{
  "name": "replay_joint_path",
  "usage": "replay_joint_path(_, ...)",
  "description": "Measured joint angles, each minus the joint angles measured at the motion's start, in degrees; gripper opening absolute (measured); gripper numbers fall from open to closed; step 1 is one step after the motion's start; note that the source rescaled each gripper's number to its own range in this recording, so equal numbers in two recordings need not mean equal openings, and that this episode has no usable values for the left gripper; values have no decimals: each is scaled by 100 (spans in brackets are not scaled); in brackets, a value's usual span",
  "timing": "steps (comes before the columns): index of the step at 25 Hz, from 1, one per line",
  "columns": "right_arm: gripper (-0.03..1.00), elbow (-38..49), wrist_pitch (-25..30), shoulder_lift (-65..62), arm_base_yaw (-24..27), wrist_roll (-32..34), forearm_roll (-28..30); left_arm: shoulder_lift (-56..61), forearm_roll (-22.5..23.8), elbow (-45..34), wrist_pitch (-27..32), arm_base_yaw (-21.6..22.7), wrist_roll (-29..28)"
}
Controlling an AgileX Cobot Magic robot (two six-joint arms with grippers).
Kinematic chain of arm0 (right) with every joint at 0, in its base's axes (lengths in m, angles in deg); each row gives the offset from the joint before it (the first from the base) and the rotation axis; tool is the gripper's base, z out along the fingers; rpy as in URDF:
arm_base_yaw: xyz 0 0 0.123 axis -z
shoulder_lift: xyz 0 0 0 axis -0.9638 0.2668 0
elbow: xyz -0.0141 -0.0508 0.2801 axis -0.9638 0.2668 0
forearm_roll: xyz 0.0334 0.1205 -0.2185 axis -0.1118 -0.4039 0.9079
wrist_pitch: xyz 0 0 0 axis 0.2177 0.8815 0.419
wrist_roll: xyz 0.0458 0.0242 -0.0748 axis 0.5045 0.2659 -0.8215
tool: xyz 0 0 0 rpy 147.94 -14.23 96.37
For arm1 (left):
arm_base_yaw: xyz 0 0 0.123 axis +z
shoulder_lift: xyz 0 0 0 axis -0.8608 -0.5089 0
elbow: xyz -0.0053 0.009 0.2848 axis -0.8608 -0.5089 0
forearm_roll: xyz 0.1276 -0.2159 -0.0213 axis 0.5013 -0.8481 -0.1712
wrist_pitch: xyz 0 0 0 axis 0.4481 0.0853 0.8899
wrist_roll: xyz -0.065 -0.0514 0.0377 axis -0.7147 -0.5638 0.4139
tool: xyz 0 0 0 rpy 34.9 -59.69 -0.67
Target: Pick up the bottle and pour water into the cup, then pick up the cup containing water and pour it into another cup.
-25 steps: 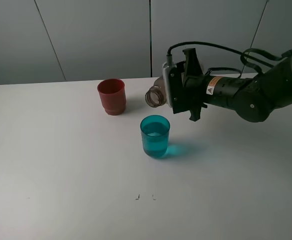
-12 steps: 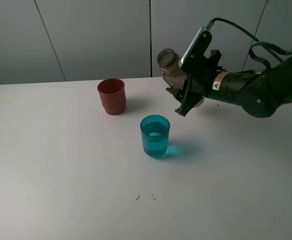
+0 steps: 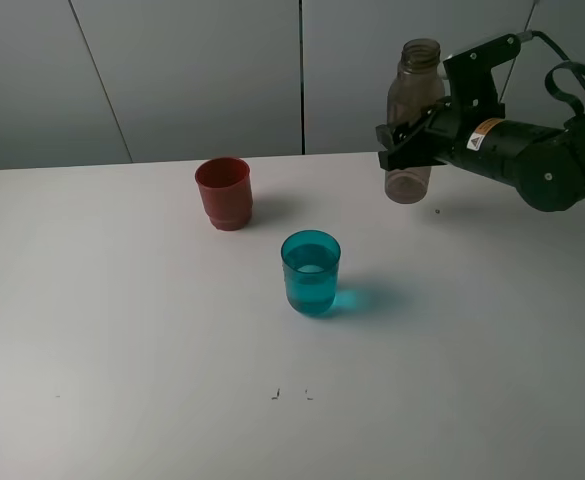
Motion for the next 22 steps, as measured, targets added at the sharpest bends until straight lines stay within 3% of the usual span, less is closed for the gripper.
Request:
replay_joint_path(10, 0, -699, -86, 801, 423, 405, 0, 0, 0, 0, 0, 0, 0)
replay_joint_path(22, 0, -781, -233, 1146, 554, 466, 0, 0, 0, 0, 0, 0, 0)
